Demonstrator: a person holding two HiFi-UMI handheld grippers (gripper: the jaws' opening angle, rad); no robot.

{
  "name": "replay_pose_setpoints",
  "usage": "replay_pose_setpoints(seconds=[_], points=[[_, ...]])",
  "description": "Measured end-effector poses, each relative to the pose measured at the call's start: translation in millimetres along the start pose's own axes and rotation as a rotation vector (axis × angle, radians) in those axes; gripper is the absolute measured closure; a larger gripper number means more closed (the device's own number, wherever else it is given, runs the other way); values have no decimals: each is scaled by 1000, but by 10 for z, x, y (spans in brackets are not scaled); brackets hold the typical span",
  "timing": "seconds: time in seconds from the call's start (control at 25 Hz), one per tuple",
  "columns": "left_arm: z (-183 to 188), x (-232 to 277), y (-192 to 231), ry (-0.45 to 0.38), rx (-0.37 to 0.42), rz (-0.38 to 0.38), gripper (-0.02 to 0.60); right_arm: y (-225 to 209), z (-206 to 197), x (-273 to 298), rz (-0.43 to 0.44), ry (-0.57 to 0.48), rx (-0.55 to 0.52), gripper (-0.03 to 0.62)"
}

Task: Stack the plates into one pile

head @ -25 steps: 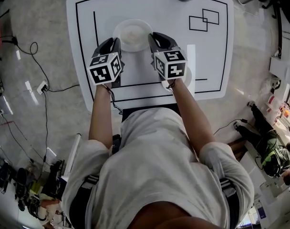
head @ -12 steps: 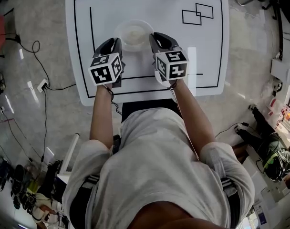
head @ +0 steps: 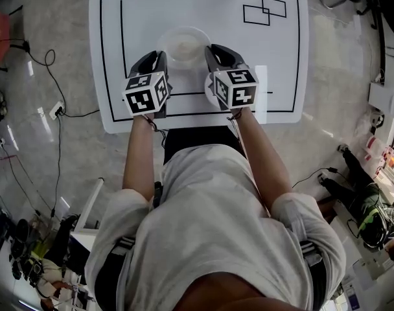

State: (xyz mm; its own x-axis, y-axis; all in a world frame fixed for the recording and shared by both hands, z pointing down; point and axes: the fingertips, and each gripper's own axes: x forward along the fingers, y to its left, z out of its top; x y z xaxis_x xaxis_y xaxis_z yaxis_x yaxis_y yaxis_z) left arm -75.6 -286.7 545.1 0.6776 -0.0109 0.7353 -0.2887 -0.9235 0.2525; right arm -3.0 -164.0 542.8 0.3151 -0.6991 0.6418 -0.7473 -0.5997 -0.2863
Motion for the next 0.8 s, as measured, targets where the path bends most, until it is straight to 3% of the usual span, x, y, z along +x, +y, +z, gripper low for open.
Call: replay_pose_setpoints(seconds=[0.8], points=[[-440, -134, -549, 20, 28, -36, 518, -214, -464, -571, -36, 7, 20, 548]])
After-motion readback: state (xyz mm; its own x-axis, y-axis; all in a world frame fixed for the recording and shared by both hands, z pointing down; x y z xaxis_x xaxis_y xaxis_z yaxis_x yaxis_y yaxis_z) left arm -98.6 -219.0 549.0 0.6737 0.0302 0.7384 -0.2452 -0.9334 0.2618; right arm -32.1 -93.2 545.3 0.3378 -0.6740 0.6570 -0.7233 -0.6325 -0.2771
